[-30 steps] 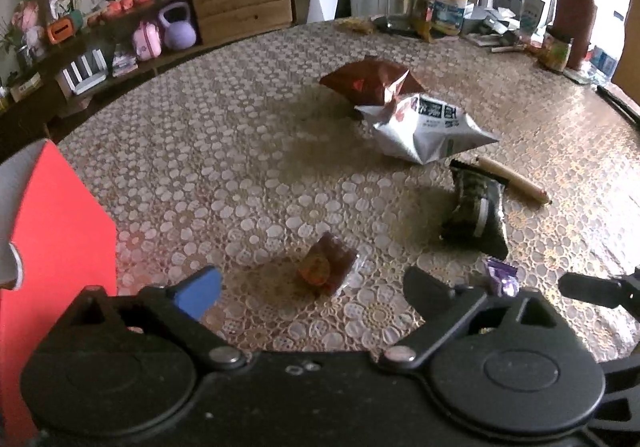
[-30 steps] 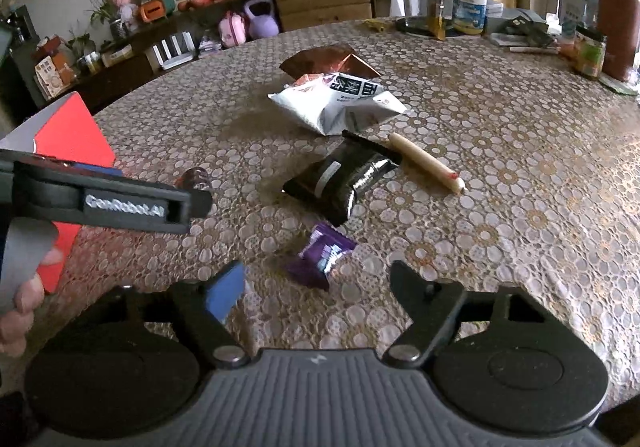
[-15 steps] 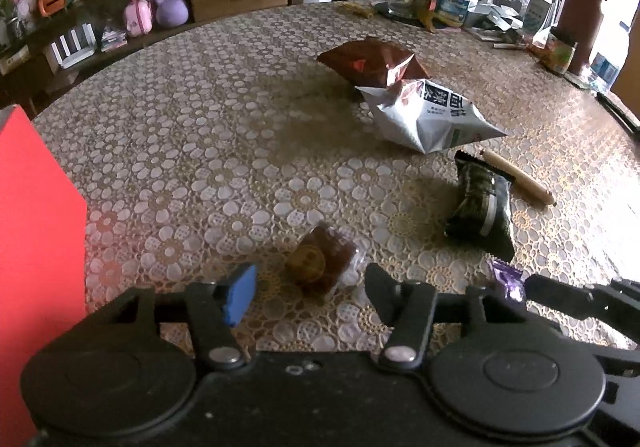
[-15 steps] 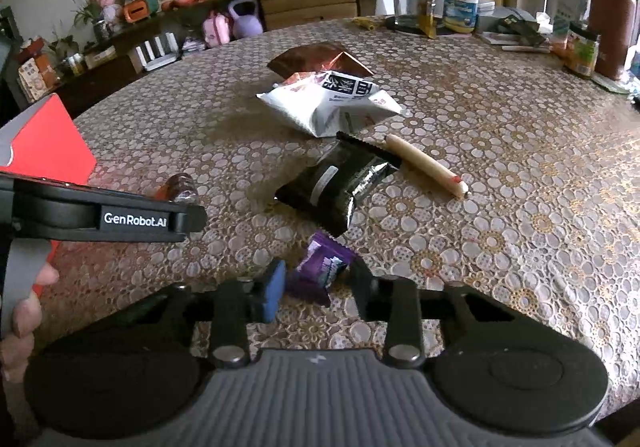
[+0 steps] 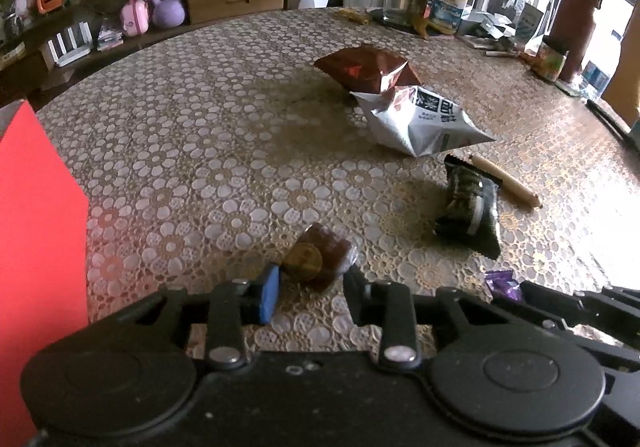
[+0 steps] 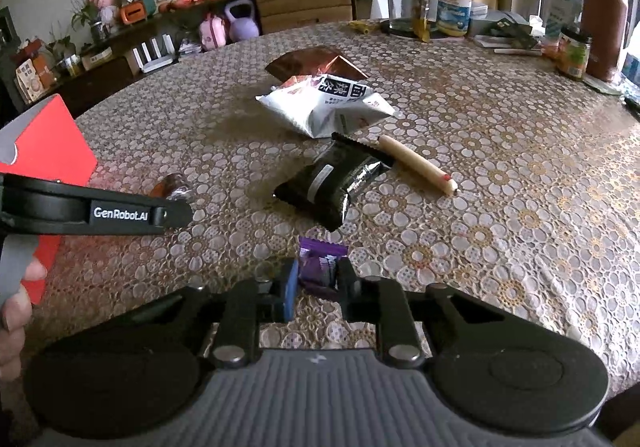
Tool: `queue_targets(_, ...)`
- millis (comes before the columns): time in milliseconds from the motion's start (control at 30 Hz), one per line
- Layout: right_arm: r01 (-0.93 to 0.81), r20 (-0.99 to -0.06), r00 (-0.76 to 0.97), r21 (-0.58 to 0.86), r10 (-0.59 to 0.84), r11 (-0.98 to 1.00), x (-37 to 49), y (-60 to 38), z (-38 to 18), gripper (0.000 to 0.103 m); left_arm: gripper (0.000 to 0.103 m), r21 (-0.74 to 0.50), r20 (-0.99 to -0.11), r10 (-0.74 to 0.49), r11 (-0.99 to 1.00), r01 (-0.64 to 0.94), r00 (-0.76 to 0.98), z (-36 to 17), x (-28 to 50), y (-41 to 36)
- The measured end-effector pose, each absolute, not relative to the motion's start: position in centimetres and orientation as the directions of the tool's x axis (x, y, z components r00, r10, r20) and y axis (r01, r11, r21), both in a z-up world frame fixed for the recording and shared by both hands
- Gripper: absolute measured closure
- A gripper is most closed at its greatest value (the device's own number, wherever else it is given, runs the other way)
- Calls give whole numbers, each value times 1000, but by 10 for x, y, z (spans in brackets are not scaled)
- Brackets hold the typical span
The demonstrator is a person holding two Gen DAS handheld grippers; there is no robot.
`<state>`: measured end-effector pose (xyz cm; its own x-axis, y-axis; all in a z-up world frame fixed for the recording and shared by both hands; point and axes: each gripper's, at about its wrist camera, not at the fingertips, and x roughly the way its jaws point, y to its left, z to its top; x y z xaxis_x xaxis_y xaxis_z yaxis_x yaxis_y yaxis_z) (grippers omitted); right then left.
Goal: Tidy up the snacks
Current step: 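Grasp the brown square snack with the left gripper while the right grasps the purple candy, then carry the brown snack and purple candy over the shoebox with both grippers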
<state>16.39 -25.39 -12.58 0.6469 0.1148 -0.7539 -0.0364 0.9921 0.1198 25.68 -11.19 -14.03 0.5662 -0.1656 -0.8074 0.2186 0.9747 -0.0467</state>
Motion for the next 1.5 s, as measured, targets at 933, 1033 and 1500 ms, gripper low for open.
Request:
queue_targets(933, -161, -670, 717, 108, 191, 981, 93, -218, -29, 83, 72, -101, -760, -216, 971, 216, 613, -58, 173, -62)
queue_targets(1033, -180, -658, 725, 104, 203, 978, 85, -209, -20, 83, 71, -101, -752, -217, 971, 217, 622, -49, 163, -54)
queue_targets(1500, -282, -614, 738, 99, 282, 954, 62, -156, 17, 83, 71, -96, -699, -204, 977, 192, 685, -9, 123, -10)
